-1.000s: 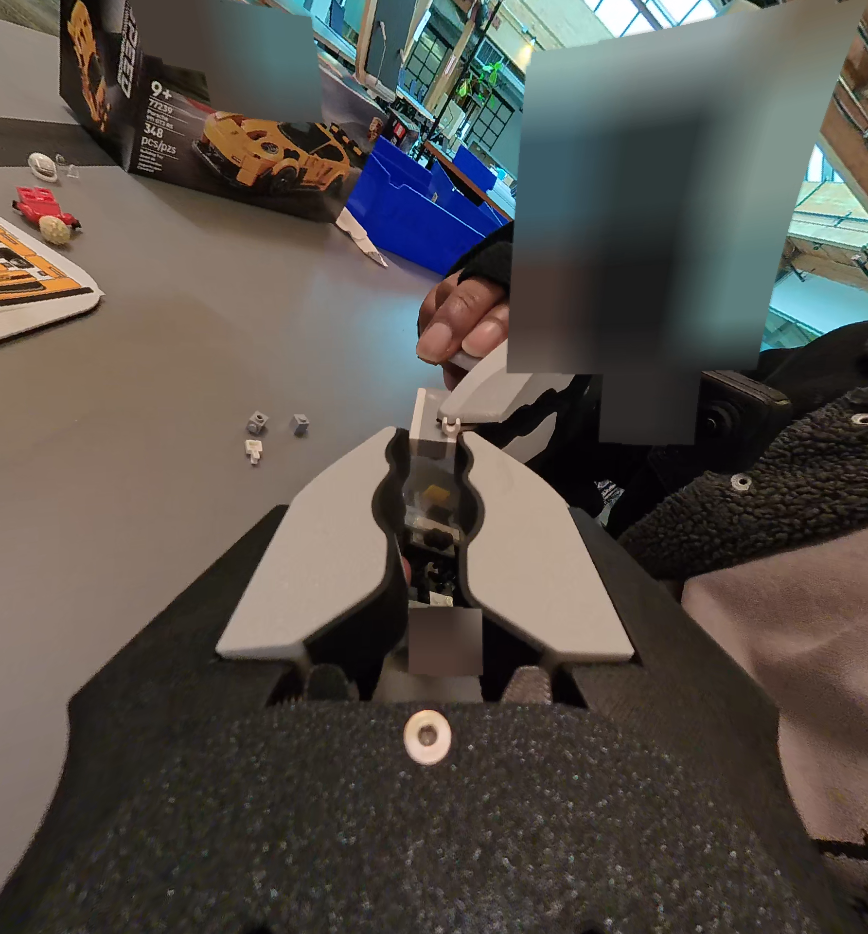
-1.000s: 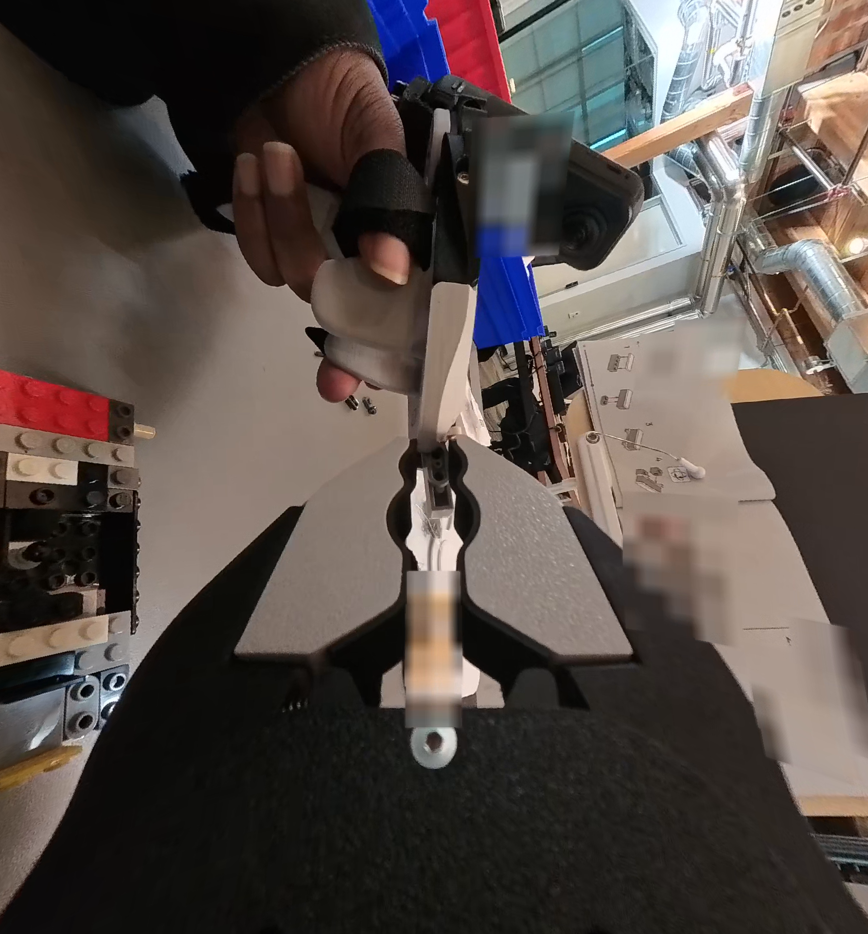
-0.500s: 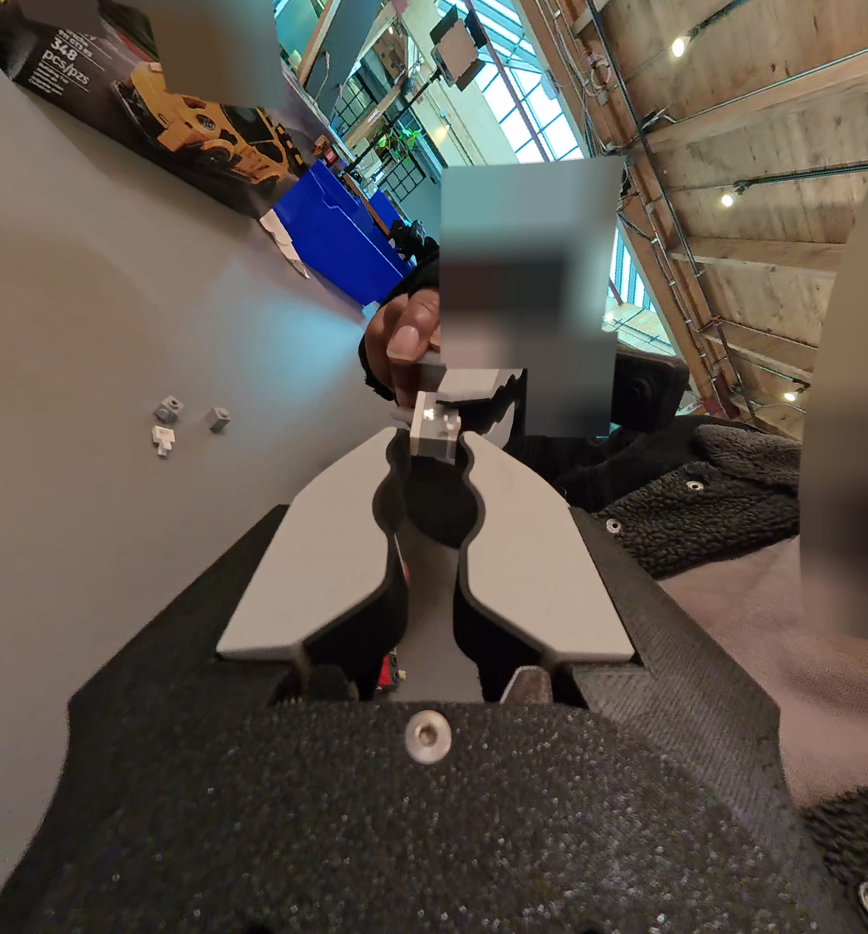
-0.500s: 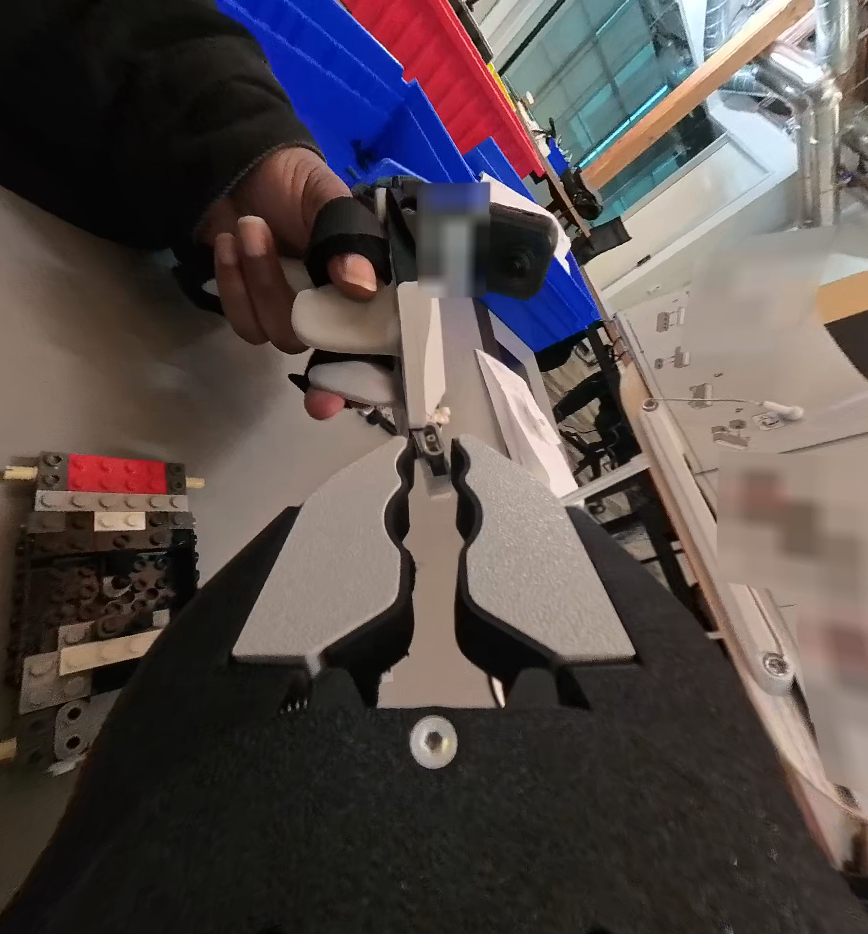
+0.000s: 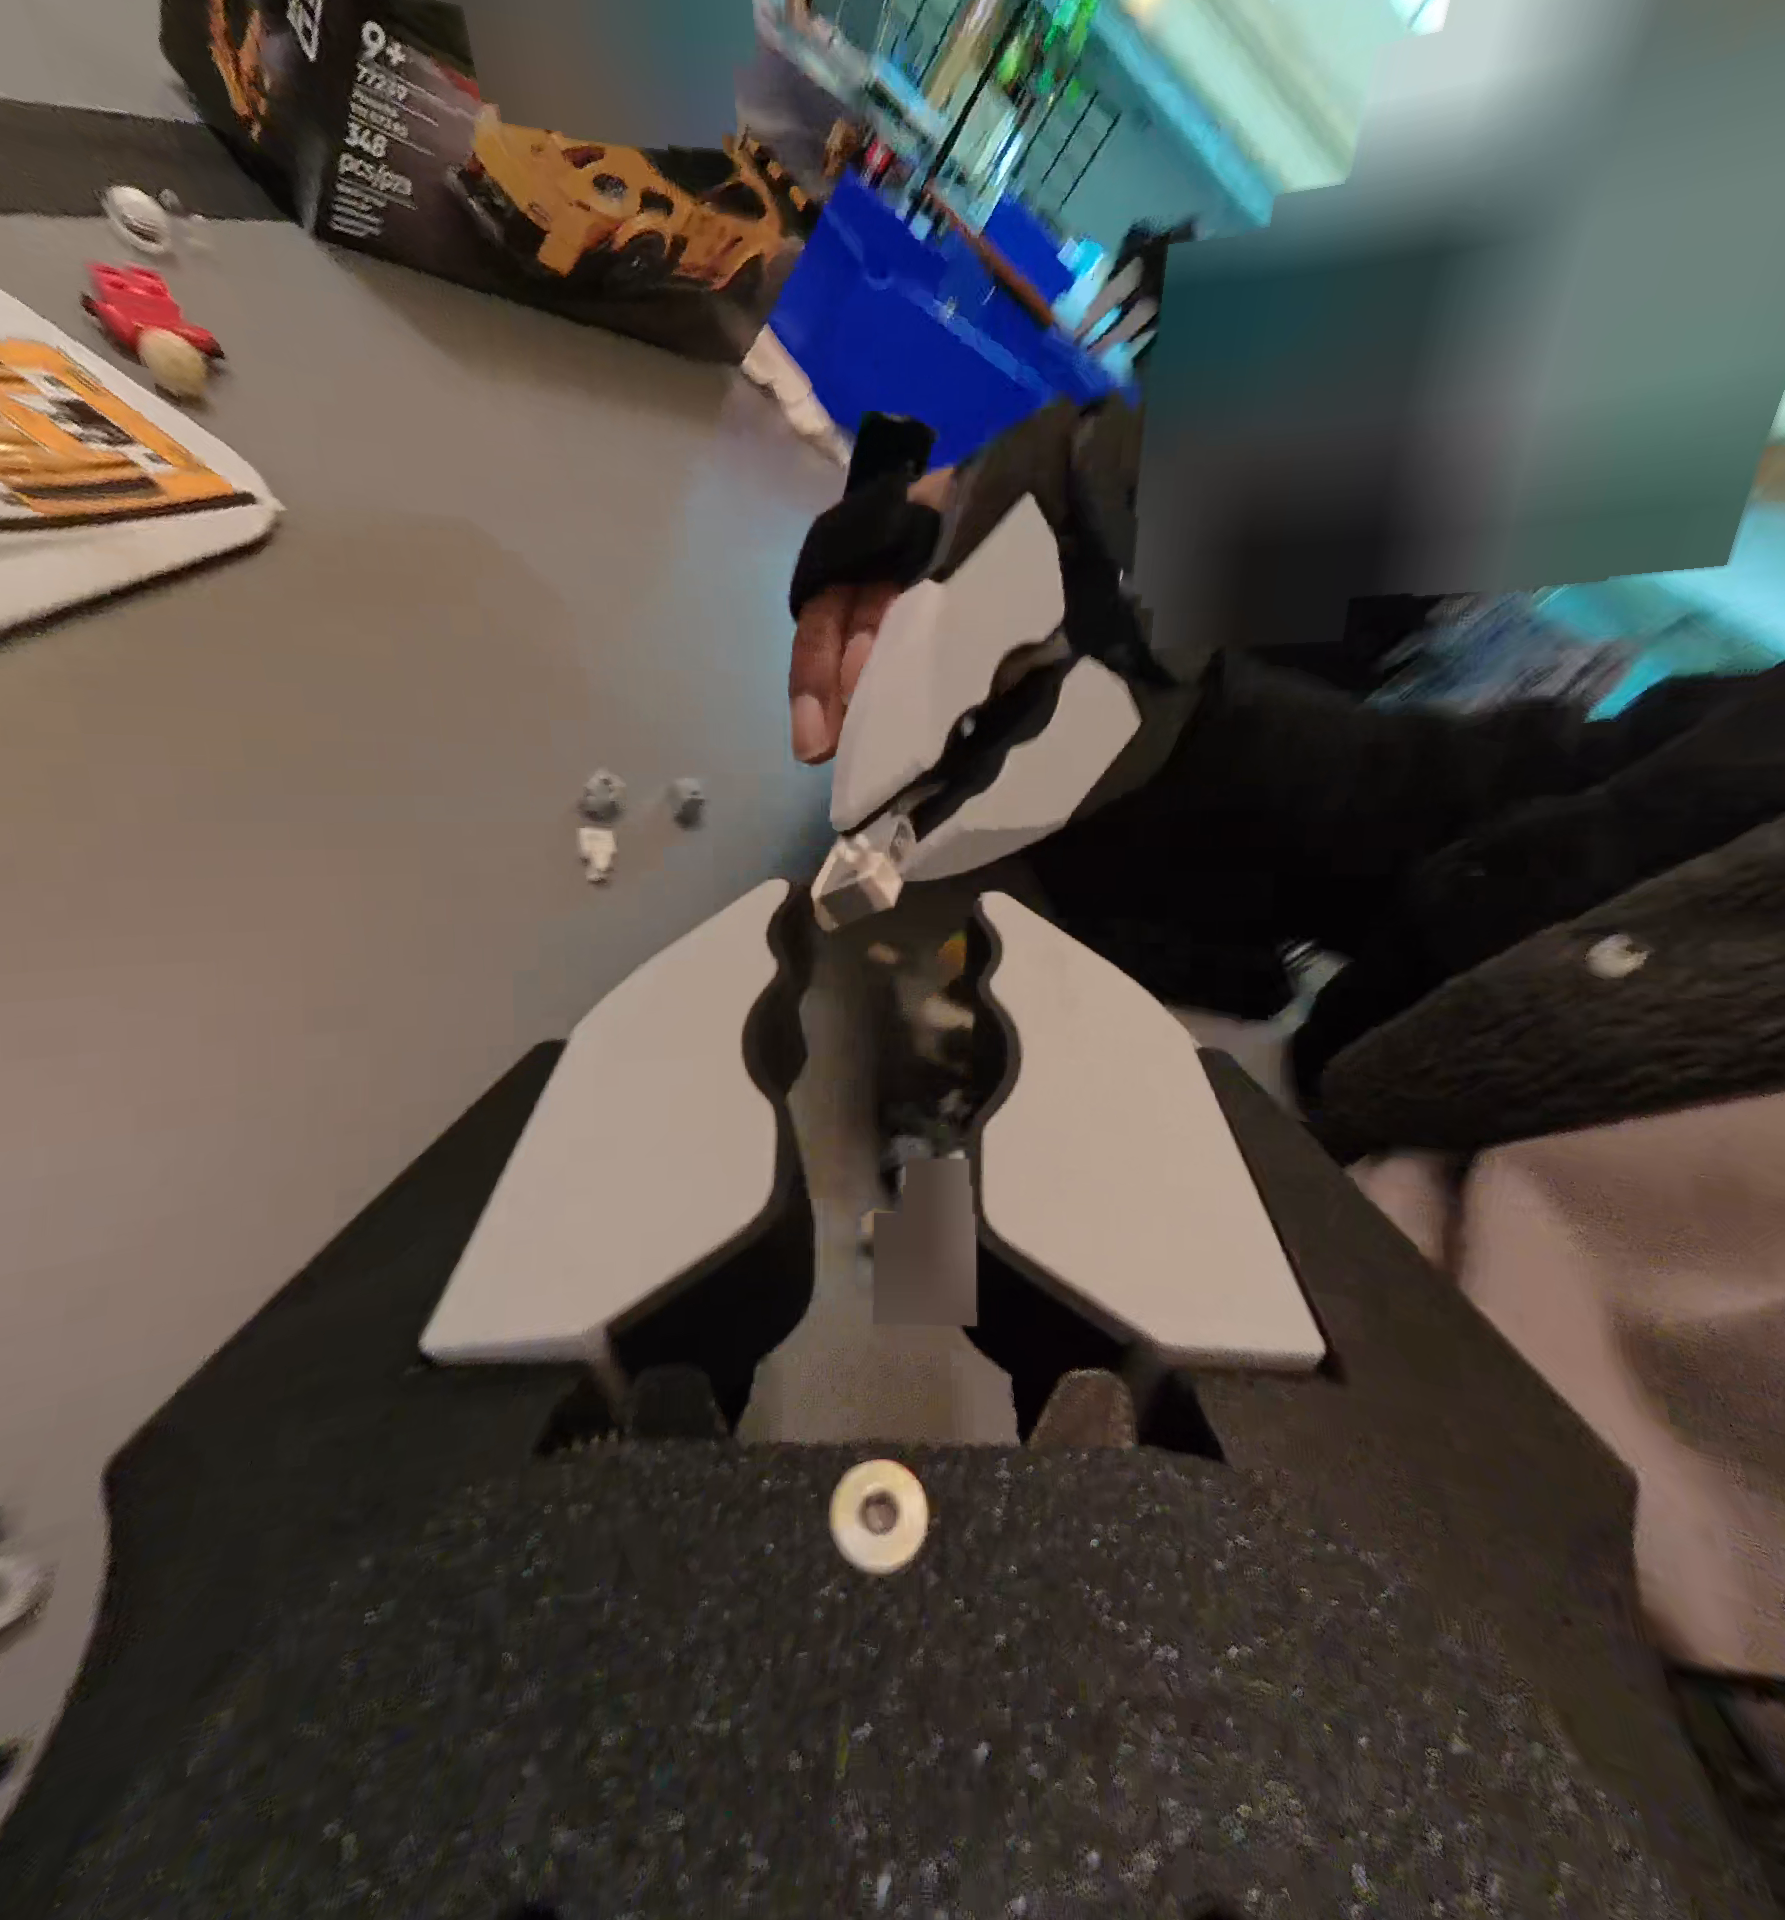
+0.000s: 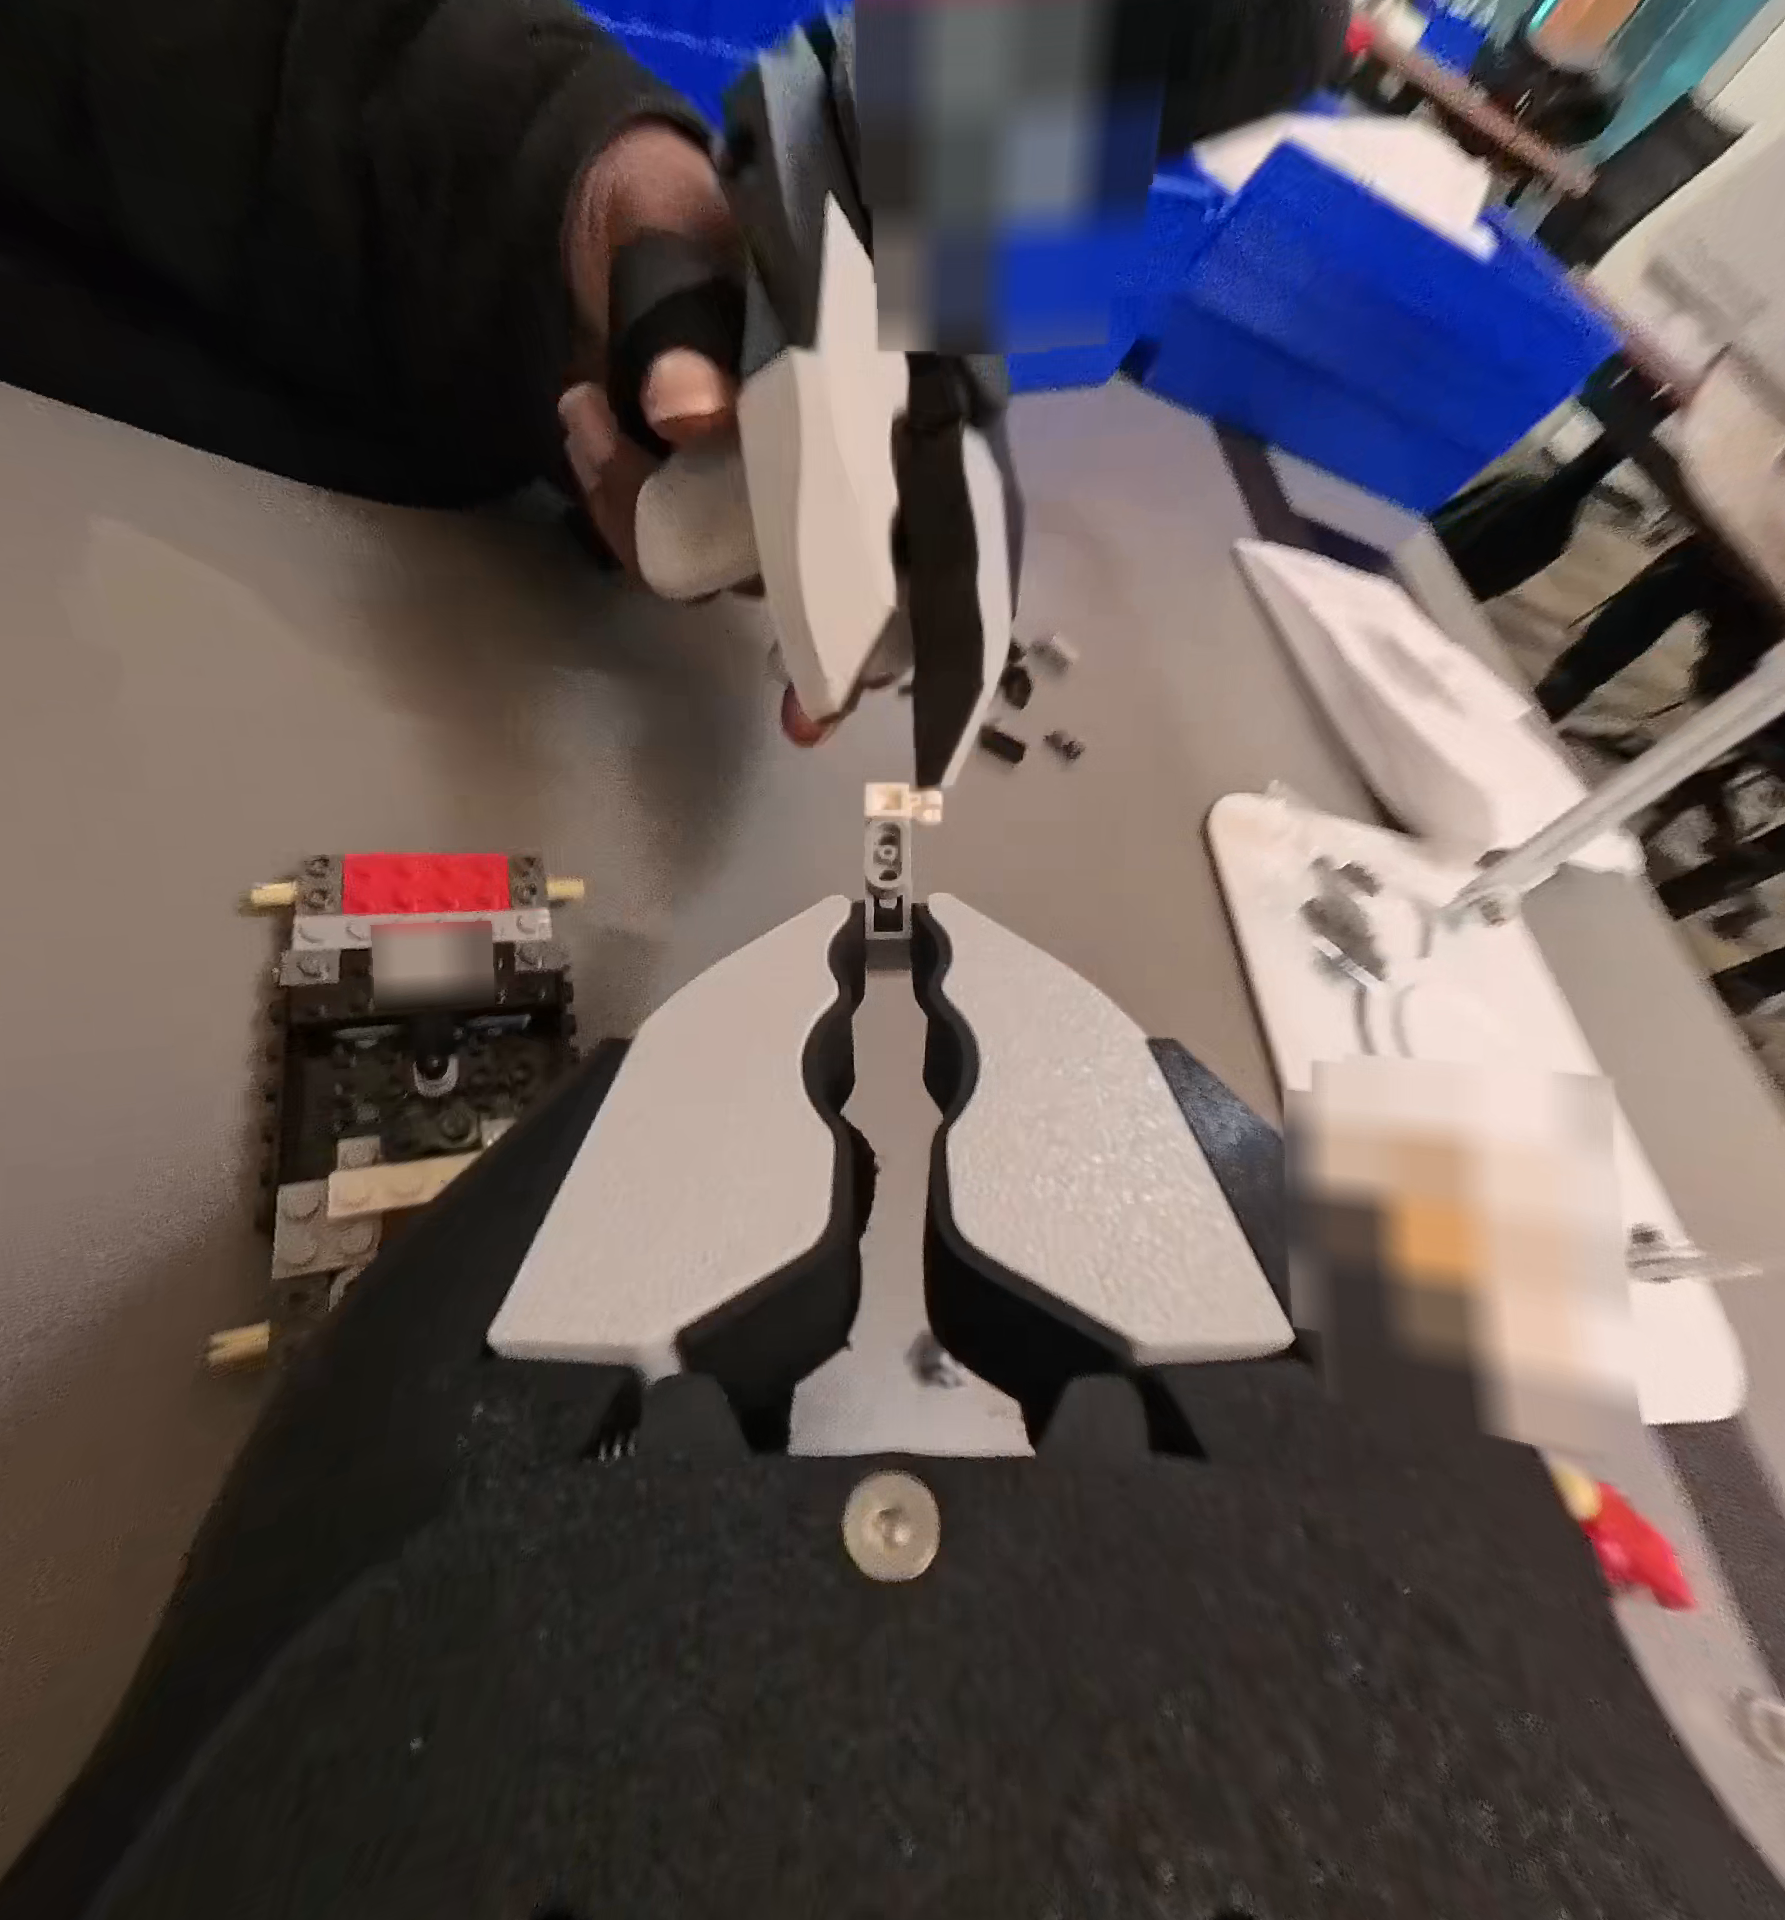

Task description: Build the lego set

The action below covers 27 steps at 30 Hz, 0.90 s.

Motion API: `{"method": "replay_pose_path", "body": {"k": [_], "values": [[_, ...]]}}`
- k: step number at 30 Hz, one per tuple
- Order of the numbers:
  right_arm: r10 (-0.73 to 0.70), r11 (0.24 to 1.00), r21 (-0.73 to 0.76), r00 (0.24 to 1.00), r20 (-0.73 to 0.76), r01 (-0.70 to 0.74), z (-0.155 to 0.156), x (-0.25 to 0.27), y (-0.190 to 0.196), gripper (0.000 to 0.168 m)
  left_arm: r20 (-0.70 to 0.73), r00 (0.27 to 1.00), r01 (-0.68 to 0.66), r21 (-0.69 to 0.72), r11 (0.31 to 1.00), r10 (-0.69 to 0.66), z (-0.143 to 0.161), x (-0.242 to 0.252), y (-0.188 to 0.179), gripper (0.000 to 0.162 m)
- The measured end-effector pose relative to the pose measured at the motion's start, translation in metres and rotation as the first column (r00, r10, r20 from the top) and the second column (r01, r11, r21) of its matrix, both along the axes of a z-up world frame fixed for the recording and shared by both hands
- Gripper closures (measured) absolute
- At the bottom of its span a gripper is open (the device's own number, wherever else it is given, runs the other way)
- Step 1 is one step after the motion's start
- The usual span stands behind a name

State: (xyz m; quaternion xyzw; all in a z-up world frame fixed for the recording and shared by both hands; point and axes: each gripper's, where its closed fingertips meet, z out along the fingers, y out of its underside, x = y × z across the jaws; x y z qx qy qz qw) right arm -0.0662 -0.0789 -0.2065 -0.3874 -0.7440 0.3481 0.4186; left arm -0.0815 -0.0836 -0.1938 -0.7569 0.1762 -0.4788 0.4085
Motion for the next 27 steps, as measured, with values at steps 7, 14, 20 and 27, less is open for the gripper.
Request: {"method": "replay_pose_path", "body": {"k": [7, 14, 20, 27], "values": [[0.061, 0.99, -0.135, 0.988, 0.143, -0.042, -0.029, 0.002, -0.004, 0.161, -0.405, 0.914, 0.068, 0.149, 0.987, -0.002, -0.039, 0.0, -0.002, 0.138], [0.062, 0.987, -0.155, 0.974, 0.217, -0.029, -0.041, -0.002, -0.005, 0.161, -0.564, 0.825, 0.098, 0.172, 0.98, 0.017, -0.056, 0.002, -0.002, 0.152], [0.029, 0.996, -0.094, 0.953, 0.3, 0.0, -0.055, -0.002, -0.001, 0.157, -0.596, 0.803, 0.073, 0.09, 0.993, -0.005, -0.068, 0.001, -0.004, 0.153], [-0.072, 0.993, -0.067, 0.947, 0.314, 0.098, -0.042, 0.013, 0.035, 0.153, -0.618, 0.786, 0.042, 0.042, 0.998, -0.007, -0.078, 0.0, -0.004, 0.153]]}}
